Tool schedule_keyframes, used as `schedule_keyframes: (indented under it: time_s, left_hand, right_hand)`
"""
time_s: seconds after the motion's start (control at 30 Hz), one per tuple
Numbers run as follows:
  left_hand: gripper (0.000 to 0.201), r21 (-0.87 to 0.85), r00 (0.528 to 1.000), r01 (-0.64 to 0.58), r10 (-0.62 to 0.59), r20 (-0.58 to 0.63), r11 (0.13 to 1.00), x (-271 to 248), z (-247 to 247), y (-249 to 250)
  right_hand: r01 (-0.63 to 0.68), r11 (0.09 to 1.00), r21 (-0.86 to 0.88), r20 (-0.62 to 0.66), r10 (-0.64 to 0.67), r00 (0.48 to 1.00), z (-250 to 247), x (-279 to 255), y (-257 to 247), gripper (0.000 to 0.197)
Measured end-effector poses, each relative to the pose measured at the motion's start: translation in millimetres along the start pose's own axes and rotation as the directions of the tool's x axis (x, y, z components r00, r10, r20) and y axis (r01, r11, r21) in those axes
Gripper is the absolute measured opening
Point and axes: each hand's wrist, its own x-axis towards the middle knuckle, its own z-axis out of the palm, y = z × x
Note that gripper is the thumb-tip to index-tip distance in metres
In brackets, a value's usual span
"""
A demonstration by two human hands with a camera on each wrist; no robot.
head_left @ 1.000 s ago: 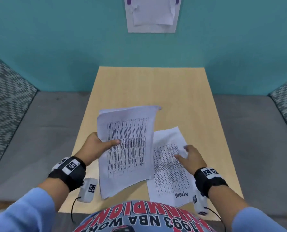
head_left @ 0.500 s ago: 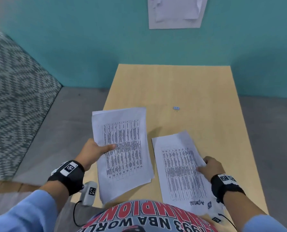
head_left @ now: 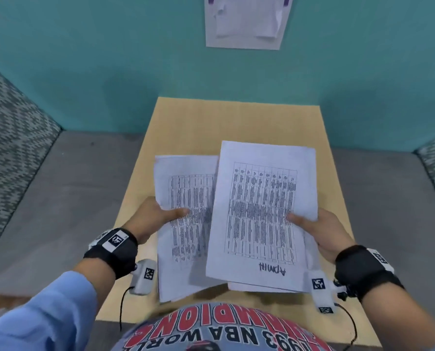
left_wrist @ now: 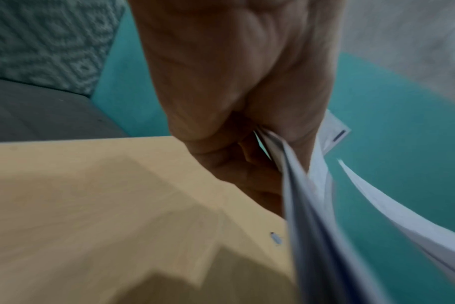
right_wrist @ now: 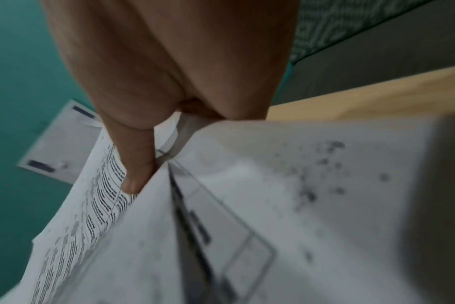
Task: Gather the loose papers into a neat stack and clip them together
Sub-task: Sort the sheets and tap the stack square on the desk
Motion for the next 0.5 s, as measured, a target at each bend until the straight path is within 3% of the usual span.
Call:
schedule_keyframes:
  time_s: [0.07,0.2,0.23,0.3,0.37,0.5]
  left_hand:
    - [0.053,0.004,0.998,-0.048,0.048,0.043,0.999,0,11,21]
    - [0.103,-0.067,0.977,-0.098,0.108,0.182,0.993,-6,30,50]
    - [0.103,-0.064,0.973,-0.109,0.119,0.198,0.992,-8,35,55]
    - [0.071,-0.028,0.969,-0.155,0.157,0.189,0.988,-11,42,60]
    - [0.041,0.004,0.968,-0.222,0.22,0.119,0.975,-16,48,66]
    - [0.03,-0.136,0.951,-0.306,0.31,0.011,0.942,-22,56,63]
  right_hand:
    - [0.011,1.0,0.014,0.058,-0.011,0.998,17,-2,-12,0.048]
    - [-0.056,0.996,0.07,0.2,0.041,0.979,39,-4,-18,0.045]
    - [-0.078,0.993,0.091,0.216,0.057,0.975,41,-4,-17,0.045]
    - [-0.064,0.992,0.106,0.212,0.04,0.976,44,-8,-17,0.048]
    - [0.055,0.992,0.111,0.14,-0.07,0.988,49,-17,-24,0.041]
    - [0.307,0.949,0.072,-0.036,-0.305,0.952,53,-40,-27,0.033]
